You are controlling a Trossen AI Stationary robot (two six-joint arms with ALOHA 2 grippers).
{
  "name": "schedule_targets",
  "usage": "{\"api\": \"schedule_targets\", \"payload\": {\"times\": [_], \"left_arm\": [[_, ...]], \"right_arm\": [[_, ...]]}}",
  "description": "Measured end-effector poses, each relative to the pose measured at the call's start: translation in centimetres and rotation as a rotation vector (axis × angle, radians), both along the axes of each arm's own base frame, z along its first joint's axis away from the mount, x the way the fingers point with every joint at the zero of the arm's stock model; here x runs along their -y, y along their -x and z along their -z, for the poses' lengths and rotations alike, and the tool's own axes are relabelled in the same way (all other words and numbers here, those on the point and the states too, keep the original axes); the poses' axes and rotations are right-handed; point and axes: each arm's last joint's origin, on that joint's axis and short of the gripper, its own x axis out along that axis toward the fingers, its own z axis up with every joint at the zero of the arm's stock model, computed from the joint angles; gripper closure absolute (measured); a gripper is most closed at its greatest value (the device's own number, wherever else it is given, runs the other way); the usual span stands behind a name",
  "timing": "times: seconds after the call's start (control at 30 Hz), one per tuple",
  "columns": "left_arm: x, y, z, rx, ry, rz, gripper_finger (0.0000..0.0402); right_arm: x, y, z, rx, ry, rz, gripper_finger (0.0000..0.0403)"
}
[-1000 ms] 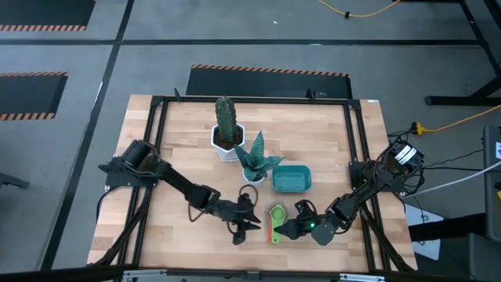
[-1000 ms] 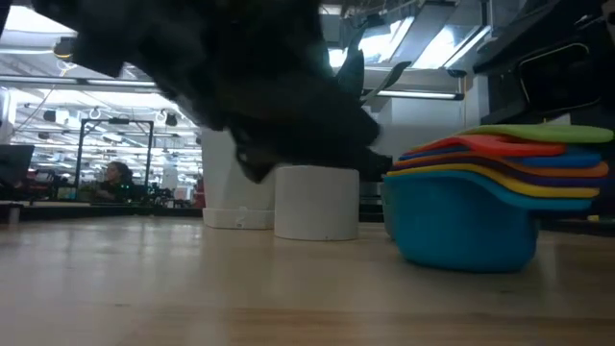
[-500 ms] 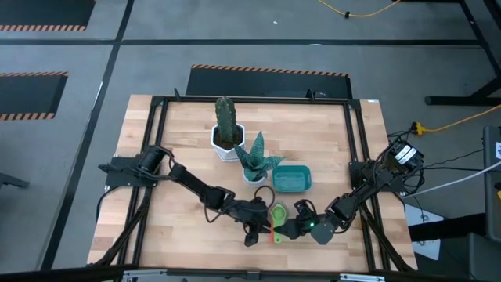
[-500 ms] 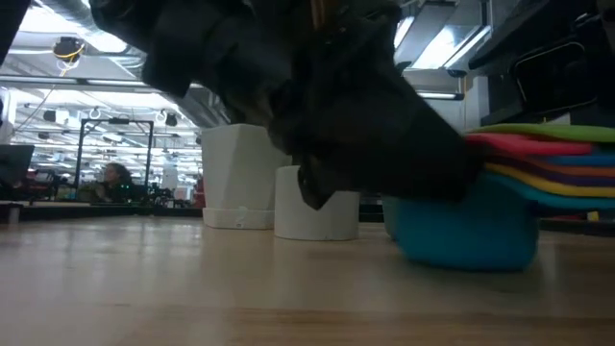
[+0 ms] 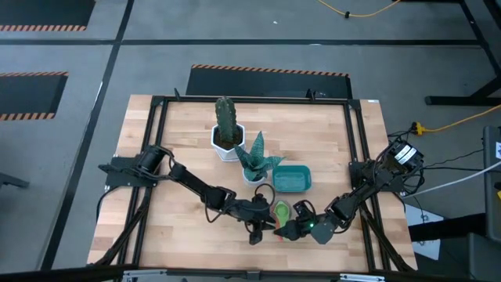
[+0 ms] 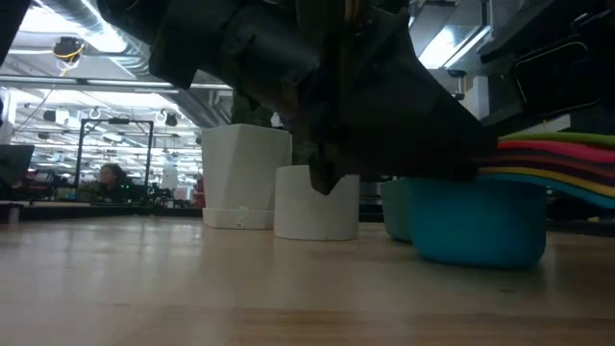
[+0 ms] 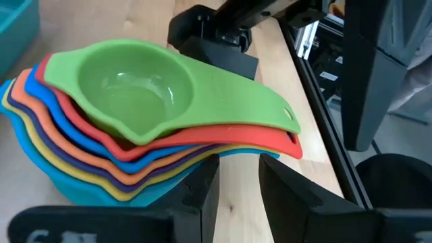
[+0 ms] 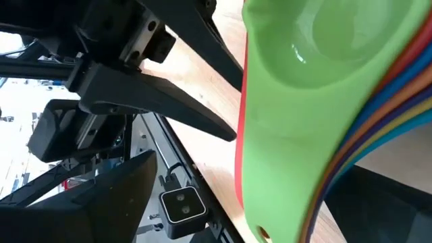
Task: Nest measuring cups in basket
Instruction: Put the nested measuring cups into the green bin
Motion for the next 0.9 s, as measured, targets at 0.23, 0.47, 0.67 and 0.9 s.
{"api": "schedule_targets", "payload": {"times": [0.23, 0.47, 0.67, 0.9], "left_arm": [[-0.23, -0.08, -0.03, 0.011, -0.021, -0.053, 0.0305], [-0.24, -0.09, -0.05, 0.013, -0.022, -0.058, 0.0305], [-0.18, 0.12, 0.37, -0.036, -0.021, -0.014, 0.0305], [-0.25, 0.43, 0.92, -0.098, -0.039, -0.016, 0.0305]], "right_arm": [[0.0, 0.0, 0.0, 0.0, 0.003, -0.001, 0.0005], [0.38, -0.27, 0.06, -0.004, 0.01, 0.013, 0.0025], [0.66, -0.46, 0.13, -0.013, 0.014, 0.017, 0.0036], [0.75, -0.41, 0.25, -0.023, 0.029, 0.02, 0.0037]]}}
